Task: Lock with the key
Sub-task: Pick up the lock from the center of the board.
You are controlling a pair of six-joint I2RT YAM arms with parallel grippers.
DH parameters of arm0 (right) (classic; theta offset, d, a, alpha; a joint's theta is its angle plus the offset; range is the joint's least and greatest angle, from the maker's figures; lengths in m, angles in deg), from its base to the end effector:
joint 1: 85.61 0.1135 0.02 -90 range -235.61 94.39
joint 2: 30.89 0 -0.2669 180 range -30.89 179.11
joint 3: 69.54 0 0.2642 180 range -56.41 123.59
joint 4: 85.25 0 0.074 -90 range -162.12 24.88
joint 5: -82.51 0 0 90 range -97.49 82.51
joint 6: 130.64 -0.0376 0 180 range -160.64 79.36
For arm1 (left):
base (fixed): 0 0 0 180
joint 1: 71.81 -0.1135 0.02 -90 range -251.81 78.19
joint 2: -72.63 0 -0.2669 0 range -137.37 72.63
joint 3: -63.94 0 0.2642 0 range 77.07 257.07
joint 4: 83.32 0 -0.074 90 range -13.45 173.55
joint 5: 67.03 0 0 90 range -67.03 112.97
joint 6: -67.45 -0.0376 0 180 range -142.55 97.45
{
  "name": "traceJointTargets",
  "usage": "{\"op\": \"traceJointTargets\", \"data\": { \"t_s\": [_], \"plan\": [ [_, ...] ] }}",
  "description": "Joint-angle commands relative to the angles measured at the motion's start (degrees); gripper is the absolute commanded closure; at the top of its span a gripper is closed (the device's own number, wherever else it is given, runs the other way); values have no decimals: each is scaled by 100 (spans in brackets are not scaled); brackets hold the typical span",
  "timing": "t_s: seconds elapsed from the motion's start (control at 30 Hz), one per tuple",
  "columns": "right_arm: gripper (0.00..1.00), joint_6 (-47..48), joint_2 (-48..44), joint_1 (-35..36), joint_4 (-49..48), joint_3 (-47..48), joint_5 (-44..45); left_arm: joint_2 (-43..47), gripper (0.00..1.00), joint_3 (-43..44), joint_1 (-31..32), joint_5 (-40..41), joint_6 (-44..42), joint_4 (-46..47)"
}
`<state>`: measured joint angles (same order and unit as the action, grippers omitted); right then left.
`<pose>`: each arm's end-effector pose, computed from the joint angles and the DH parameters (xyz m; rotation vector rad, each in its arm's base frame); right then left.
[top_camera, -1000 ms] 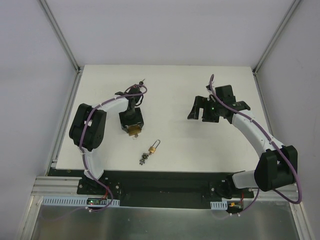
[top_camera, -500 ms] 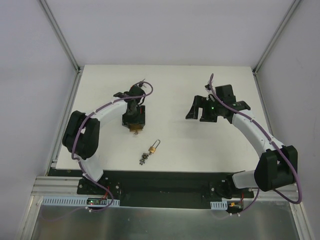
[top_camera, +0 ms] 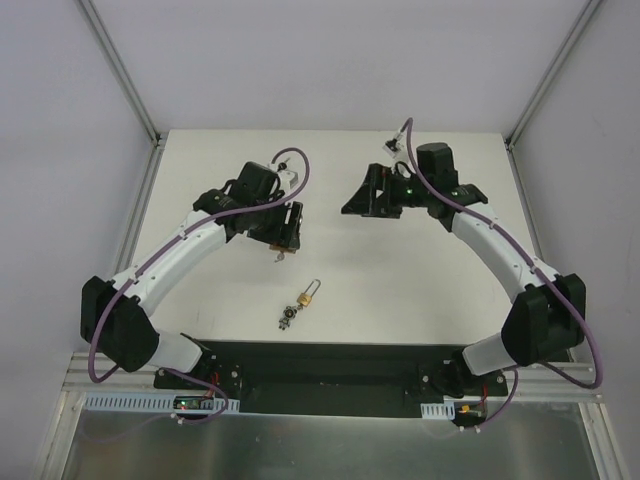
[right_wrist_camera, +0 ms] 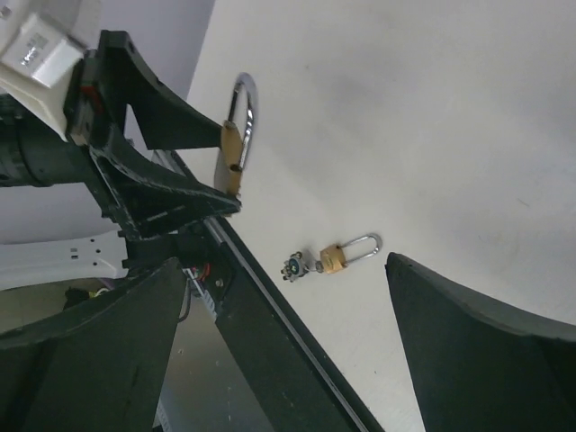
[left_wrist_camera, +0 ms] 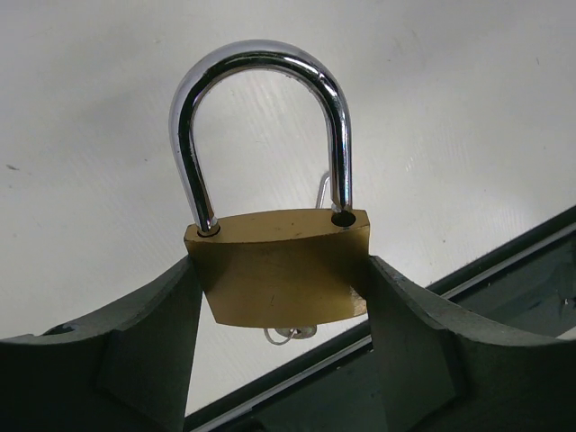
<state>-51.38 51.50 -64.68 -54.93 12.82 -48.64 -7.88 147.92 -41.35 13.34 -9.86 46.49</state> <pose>0.3061 0.1435 0.3262 -0.6333 2.0409 1.0812 0.2691 -0.1655 0.3119 0.4580 2.4009 -0.5477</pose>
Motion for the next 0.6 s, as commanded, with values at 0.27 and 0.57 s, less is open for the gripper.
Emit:
{"op": "traceJointTargets", "data": {
  "t_s": [0.27,0.57],
  "plan": [
    [32,-771,1507,965,-120,1611,-447,387,100,368,505,-391,-434,41],
    [38,-736,1815,1343,30,1602,-157,369,100,395,646,-320,-276,137]
  ]
}}
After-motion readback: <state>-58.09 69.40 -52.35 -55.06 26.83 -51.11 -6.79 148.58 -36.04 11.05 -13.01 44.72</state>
